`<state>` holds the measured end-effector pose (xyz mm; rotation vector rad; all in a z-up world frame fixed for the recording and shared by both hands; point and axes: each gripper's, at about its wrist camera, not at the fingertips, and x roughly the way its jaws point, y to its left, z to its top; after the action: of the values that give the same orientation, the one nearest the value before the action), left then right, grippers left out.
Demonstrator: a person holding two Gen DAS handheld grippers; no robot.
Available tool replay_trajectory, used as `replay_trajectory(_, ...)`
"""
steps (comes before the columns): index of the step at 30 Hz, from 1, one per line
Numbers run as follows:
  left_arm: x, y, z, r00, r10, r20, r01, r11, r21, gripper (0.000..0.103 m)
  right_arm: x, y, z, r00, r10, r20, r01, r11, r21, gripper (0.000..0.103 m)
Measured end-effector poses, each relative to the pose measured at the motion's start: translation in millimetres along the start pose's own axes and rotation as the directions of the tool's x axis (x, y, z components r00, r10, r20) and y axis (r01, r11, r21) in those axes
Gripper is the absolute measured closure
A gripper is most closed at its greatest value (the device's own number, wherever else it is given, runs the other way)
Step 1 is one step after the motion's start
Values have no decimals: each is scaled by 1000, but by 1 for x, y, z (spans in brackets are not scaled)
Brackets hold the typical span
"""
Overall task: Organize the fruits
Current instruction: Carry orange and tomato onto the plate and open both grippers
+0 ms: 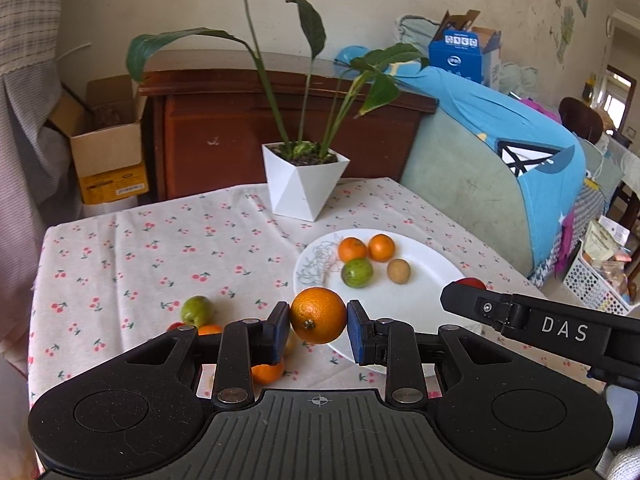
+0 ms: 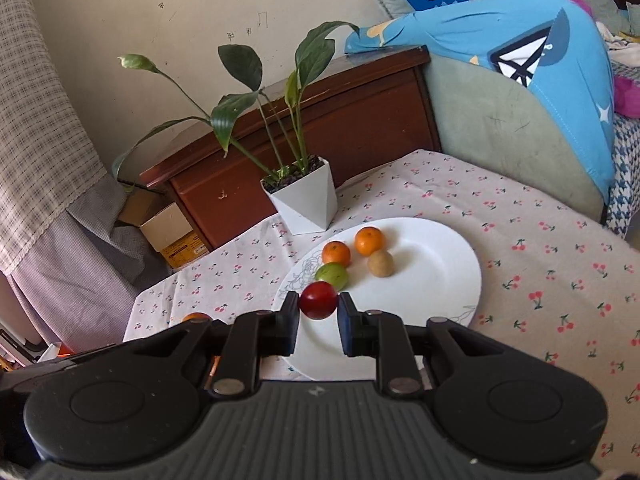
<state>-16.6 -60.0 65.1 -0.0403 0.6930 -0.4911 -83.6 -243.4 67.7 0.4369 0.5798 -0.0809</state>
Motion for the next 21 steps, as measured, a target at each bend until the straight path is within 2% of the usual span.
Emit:
replay_trajectory(3, 9, -6, 4, 999, -29, -24, 29, 1000, 2, 75, 0, -12, 0, 1000, -8, -6, 8, 999, 44, 82)
replay_trajectory(9, 28, -14, 3, 998, -42, -46, 42, 999, 9, 75, 13, -31, -5, 999, -29, -29, 32, 991, 130, 82)
replay_trajectory(21, 60, -20, -5, 993, -51, -104, 47, 998, -37, 75, 36, -41, -16, 996, -31, -81, 46, 981, 190, 82)
